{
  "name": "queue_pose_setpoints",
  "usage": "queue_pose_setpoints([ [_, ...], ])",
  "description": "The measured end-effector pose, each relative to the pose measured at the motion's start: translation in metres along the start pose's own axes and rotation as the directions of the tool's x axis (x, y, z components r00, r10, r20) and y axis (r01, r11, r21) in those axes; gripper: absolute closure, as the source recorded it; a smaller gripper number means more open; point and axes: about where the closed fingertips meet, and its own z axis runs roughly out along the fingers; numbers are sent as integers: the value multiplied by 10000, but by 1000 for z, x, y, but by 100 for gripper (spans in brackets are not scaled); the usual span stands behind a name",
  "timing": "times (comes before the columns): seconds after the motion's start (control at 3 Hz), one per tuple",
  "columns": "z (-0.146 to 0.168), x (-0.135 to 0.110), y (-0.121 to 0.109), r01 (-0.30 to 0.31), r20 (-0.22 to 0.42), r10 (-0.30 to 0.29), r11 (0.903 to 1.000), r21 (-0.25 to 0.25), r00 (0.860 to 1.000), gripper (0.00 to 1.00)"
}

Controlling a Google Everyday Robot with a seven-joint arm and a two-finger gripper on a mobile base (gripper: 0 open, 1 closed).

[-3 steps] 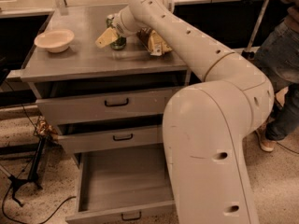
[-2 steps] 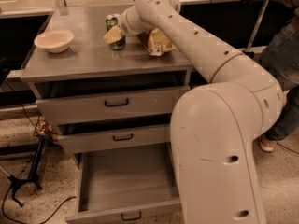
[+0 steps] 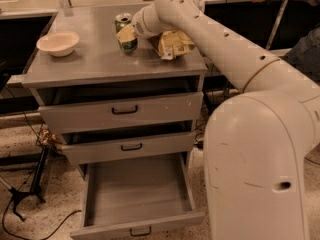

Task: Place green can into bottom drawer

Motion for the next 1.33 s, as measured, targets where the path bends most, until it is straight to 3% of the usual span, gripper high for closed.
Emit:
queue_pose_setpoints([
  [0.33, -22, -2, 7, -22, 261, 28, 9997, -234, 9997, 100],
  [0.67, -60, -4, 22, 372, 516, -332, 9962, -790, 9981, 100],
  [1.0, -108, 3, 49, 1227, 653, -1133, 9786, -1649, 9914, 100],
  [1.33, -150, 33, 81, 2111, 518, -2047, 9435, -2553, 9775, 100],
])
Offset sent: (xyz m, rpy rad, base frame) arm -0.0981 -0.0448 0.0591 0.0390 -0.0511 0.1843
